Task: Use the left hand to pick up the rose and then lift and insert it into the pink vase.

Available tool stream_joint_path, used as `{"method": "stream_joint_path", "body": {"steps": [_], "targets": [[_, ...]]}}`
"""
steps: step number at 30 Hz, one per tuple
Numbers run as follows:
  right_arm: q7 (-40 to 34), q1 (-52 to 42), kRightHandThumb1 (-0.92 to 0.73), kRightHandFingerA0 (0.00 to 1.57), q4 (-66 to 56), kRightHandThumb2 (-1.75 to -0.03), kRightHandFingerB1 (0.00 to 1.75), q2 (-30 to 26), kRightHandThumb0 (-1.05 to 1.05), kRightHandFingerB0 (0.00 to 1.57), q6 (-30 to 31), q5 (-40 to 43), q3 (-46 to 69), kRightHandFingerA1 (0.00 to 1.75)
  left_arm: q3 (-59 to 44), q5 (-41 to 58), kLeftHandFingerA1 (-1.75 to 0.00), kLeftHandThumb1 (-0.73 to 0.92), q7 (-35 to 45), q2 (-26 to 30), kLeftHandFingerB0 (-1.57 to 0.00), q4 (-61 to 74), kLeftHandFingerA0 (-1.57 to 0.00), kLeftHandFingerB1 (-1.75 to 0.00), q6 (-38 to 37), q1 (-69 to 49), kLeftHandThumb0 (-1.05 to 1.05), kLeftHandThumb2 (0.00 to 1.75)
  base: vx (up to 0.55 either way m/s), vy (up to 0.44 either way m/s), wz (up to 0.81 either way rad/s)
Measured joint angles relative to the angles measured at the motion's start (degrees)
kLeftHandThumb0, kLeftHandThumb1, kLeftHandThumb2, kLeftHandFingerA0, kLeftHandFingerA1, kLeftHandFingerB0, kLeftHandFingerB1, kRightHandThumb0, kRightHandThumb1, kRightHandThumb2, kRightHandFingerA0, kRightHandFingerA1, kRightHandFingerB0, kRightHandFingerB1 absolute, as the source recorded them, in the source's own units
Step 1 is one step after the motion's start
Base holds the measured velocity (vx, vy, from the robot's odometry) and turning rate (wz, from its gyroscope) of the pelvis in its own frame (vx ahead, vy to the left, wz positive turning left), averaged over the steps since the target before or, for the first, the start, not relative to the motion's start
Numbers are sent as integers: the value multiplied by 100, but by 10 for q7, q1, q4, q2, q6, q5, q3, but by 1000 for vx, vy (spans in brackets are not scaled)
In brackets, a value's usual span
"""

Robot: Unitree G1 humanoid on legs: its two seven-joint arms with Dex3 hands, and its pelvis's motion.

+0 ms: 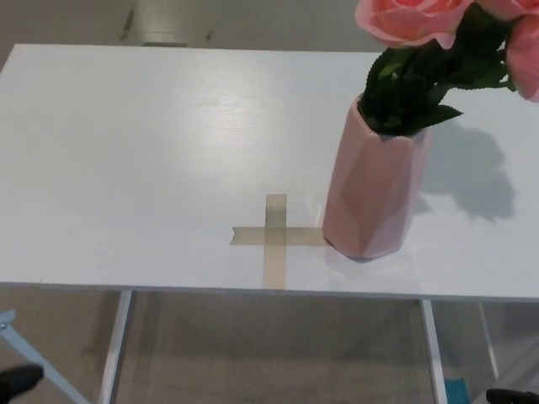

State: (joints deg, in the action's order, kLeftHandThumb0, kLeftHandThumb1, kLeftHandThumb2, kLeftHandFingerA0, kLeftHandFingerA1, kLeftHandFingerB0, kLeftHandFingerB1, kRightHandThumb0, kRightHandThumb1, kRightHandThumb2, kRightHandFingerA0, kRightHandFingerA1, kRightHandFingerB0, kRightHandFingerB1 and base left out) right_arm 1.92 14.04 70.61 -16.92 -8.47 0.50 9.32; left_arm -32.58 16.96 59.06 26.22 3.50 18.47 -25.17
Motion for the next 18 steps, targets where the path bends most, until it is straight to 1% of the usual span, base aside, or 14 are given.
{"method": "stream_joint_path", "body": {"steps": [5, 6, 7, 10, 11, 15, 16, 17, 18], "targets": [[0, -8, -61, 60, 0, -58, 47, 0, -20, 56, 0, -1, -1, 49, 18, -18, -31, 47, -23, -9, -19, -65, -18, -28, -47, -14, -43, 54, 0, 0, 0], [0, -10, -61, 60, 1, -58, 46, 0, -20, 55, 0, -1, -2, 49, 26, -25, -31, 47, -32, -10, -19, -80, -20, -28, -58, -13, -48, 55, 0, 0, 0], [0, -11, -61, 60, 2, -58, 46, 0, -20, 55, 0, -1, -3, 49, 31, -30, -31, 47, -38, -10, -19, -90, -20, -28, -66, -13, -48, 55, 0, 0, 0], [0, -14, -61, 60, 5, -58, 46, 0, -20, 55, 0, -1, -4, 49, 59, -52, -31, 47, -72, -12, -19, -134, -20, -28, -75, 15, -48, 55, 0, 0, 0], [0, -14, -61, 60, 6, -58, 46, 0, -21, 55, 0, -1, -5, 49, 67, -58, -50, 29, -83, -12, -9, -147, -10, -49, -76, 25, -23, 85, 0, 0, 0], [0, -14, -61, 60, 8, -58, 46, 0, -21, 55, 0, -1, -5, 49, 93, -79, -50, 29, -124, -14, -9, -214, -10, -49, -78, 78, -23, 85, 0, 0, 0], [0, -14, -61, 60, 8, -58, 46, 0, -21, 55, 0, -1, -5, 49, 99, -84, -51, 29, -137, -15, -12, -235, -12, -50, -78, 95, -21, 85, 0, 0, 0], [0, -14, -61, 60, 8, -58, 46, 0, -20, 54, 0, -1, -6, 49, 104, -90, -34, 45, -148, -15, -29, -255, -34, -31, -78, 111, -35, 54, 0, 0, 0], [0, -14, -61, 60, 8, -58, 46, 0, -20, 54, 0, -1, -6, 49, 109, -94, -34, 45, -159, -15, -29, -275, -34, -31, -78, 125, -35, 54, 0, 0, 0]]}}
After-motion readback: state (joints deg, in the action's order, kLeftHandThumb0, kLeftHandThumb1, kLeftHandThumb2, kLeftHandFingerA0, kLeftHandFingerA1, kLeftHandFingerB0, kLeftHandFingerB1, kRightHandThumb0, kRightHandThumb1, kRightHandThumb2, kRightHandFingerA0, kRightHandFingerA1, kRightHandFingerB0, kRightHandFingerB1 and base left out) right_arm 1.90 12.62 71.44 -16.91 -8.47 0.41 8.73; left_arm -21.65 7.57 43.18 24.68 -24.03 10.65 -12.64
